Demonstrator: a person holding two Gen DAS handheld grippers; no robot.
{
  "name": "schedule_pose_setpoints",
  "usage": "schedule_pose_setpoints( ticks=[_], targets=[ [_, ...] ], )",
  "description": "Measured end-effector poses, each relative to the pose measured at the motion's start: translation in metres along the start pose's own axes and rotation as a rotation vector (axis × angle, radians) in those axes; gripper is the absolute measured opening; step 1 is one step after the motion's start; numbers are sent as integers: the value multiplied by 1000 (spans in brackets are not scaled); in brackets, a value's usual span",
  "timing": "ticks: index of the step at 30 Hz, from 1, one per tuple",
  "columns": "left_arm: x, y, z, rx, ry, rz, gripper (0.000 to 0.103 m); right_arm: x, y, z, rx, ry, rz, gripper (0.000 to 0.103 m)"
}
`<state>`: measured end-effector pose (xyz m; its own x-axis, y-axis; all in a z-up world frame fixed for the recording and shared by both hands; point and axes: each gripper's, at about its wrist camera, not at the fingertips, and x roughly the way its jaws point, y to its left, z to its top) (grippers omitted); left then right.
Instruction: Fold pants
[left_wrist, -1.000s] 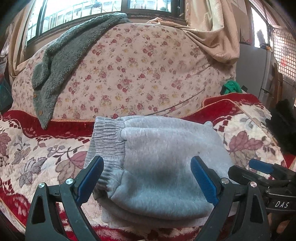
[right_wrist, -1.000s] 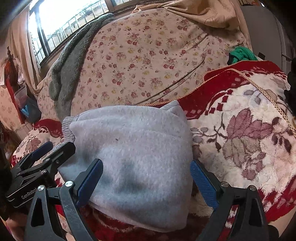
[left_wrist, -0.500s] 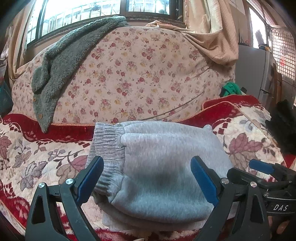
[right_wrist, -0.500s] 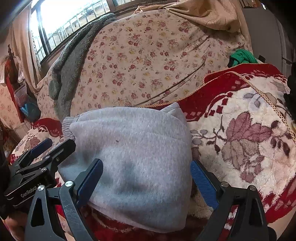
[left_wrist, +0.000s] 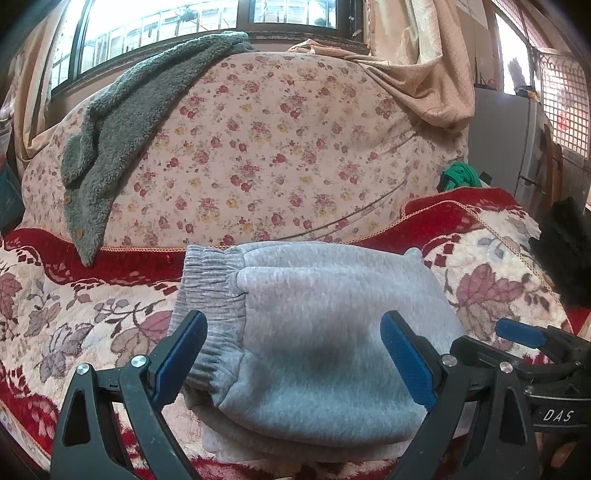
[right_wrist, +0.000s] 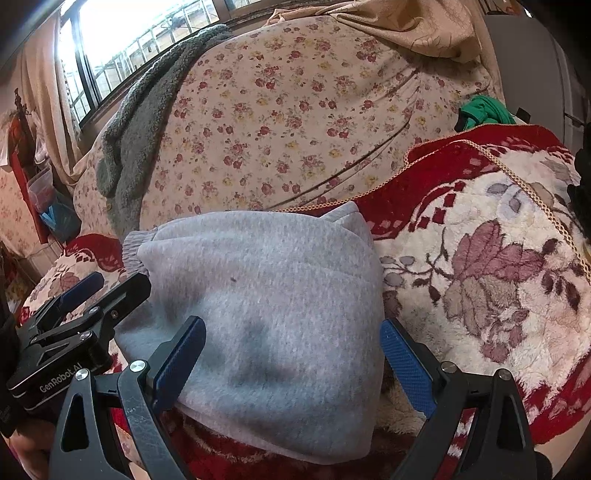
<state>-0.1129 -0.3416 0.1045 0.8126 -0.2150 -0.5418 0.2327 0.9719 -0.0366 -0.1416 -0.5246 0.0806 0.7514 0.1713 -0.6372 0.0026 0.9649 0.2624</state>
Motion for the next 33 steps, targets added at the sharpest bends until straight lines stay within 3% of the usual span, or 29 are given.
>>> schedule_pose_setpoints(
  ticks=[23, 33],
  targets=[
    [4, -1, -6, 6, 0, -10, 95, 12, 5, -3, -23, 47, -4, 98],
    [-5, 33, -3, -52, 0, 25, 95, 12, 18, 4, -43, 43, -1, 98]
  ],
)
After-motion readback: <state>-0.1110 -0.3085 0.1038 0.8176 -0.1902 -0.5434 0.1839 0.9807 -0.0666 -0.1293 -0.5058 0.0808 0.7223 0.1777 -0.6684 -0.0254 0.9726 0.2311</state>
